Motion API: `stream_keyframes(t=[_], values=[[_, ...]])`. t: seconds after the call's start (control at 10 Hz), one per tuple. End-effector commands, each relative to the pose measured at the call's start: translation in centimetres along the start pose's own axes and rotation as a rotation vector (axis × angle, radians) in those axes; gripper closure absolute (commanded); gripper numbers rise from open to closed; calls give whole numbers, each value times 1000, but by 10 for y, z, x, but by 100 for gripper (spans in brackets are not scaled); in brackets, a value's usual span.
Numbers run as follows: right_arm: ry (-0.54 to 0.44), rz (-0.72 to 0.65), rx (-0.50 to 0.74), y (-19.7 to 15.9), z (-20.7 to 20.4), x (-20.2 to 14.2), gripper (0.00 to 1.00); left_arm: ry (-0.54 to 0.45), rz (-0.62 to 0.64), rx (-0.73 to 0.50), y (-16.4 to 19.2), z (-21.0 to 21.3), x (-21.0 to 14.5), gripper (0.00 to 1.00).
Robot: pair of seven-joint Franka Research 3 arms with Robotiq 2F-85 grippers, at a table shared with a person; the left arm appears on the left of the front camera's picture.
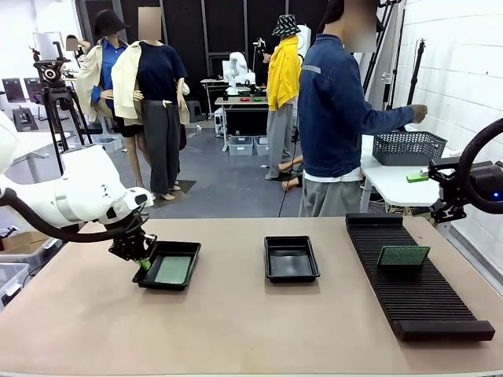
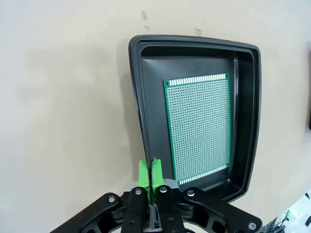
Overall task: Inspect and transfer BCBs to ESD trays.
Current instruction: Pick up the ESD tray and place it on the left side of the table.
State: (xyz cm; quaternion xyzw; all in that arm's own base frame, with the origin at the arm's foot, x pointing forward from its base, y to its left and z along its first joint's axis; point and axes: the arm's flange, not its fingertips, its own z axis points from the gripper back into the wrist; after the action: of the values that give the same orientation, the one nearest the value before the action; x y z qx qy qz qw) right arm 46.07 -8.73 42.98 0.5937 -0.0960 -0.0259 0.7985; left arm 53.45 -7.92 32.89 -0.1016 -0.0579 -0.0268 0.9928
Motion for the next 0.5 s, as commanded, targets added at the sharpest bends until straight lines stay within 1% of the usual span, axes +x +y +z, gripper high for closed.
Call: stream_keyframes(t=[0.0,0.2,0.4], values=[[-2,-8,-3,1,-1,1,0,6,-14,-46,24,10,-4,100],[-2,-8,-3,1,-1,1,0,-11,-4,-75,50,22,-5,100],[-2,-8,-3,1,-1,1,0,-18,11,-71,74,32,-5,100]])
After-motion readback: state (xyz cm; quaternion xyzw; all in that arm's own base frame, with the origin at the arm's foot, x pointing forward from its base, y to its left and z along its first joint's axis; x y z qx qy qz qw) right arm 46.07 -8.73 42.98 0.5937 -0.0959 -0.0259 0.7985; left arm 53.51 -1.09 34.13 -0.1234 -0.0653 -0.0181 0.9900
